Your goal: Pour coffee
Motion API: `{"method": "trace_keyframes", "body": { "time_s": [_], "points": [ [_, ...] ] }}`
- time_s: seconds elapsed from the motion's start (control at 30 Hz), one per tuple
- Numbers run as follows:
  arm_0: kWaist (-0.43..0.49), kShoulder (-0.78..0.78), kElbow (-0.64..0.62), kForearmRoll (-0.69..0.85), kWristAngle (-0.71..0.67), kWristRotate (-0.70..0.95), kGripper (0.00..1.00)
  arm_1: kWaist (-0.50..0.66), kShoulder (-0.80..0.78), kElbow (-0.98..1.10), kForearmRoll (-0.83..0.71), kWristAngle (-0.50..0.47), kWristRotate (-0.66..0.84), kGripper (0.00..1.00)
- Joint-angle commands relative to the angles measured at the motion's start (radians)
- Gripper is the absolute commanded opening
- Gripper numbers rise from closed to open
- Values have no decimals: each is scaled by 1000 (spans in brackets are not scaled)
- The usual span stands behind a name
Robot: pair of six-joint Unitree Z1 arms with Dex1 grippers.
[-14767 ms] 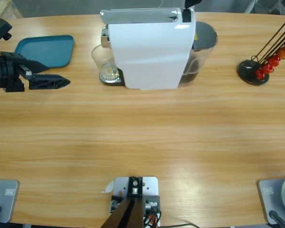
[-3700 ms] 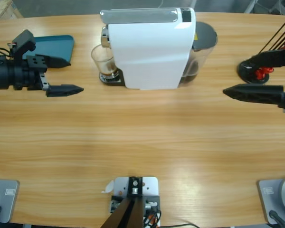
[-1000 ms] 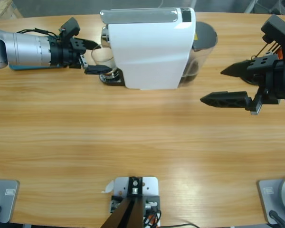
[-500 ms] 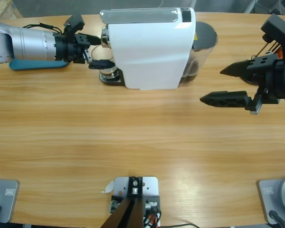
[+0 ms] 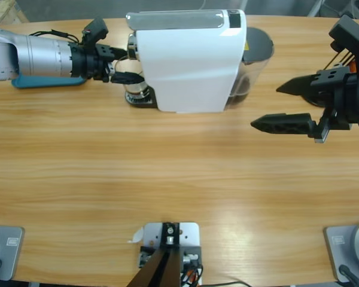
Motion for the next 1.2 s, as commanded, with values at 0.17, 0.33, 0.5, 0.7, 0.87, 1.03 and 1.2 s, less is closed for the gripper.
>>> {"method": "trace_keyframes", "body": {
  "time_s": [0.17,0.33,0.5,0.7,0.87,1.03,1.2],
  "points": [
    [-10,-19,63,-4,51,2,342,-6,21,29,-17,20,14,1000],
    [15,-85,116,-3,59,-1,342,-6,23,22,-20,21,14,1000],
    [29,-200,163,24,113,-27,342,-6,11,32,-20,23,14,1000],
    [150,-342,201,71,168,-51,342,-6,13,37,-33,23,14,1000],
    [286,-368,206,71,257,-162,342,-6,19,40,-43,23,14,1000],
    [368,-332,204,66,423,-242,342,-6,36,40,-51,26,14,1000],
    [398,-222,160,39,495,-283,342,-6,63,39,-63,31,14,1000]
  ]
}}
